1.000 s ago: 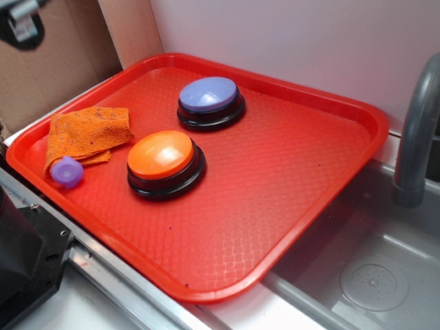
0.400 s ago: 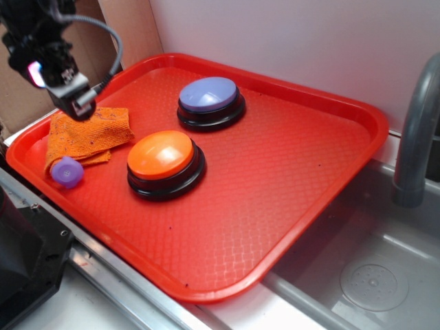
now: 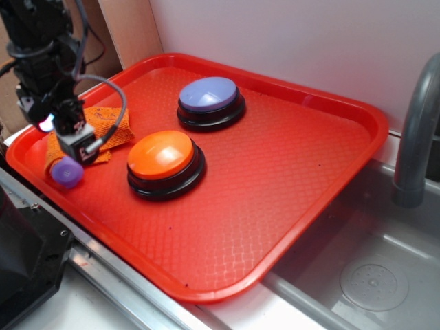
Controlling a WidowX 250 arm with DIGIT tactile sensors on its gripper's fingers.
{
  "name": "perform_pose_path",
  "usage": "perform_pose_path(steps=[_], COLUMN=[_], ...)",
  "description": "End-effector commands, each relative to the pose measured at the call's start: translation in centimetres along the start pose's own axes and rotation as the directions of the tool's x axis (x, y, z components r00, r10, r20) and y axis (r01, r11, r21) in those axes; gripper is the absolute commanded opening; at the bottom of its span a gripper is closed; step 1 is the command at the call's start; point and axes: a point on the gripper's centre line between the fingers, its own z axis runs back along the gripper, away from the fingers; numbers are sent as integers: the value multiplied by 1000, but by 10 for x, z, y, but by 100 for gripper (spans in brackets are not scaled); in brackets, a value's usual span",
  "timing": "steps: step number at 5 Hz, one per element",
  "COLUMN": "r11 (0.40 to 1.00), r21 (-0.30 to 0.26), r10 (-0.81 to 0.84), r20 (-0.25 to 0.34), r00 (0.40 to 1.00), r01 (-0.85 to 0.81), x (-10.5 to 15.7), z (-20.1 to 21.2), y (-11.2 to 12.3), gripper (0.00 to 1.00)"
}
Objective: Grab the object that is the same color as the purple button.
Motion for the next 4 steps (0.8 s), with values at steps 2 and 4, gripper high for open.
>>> perform_pose_path(steps=[2, 4], r11=[999, 1000], r21=[28, 10], r10=[21, 29], r20=[-41, -38], r00=[999, 999], r01=[-20, -28], x=[-2, -1], z=[-43, -55], y=[10, 9], gripper=[100, 22])
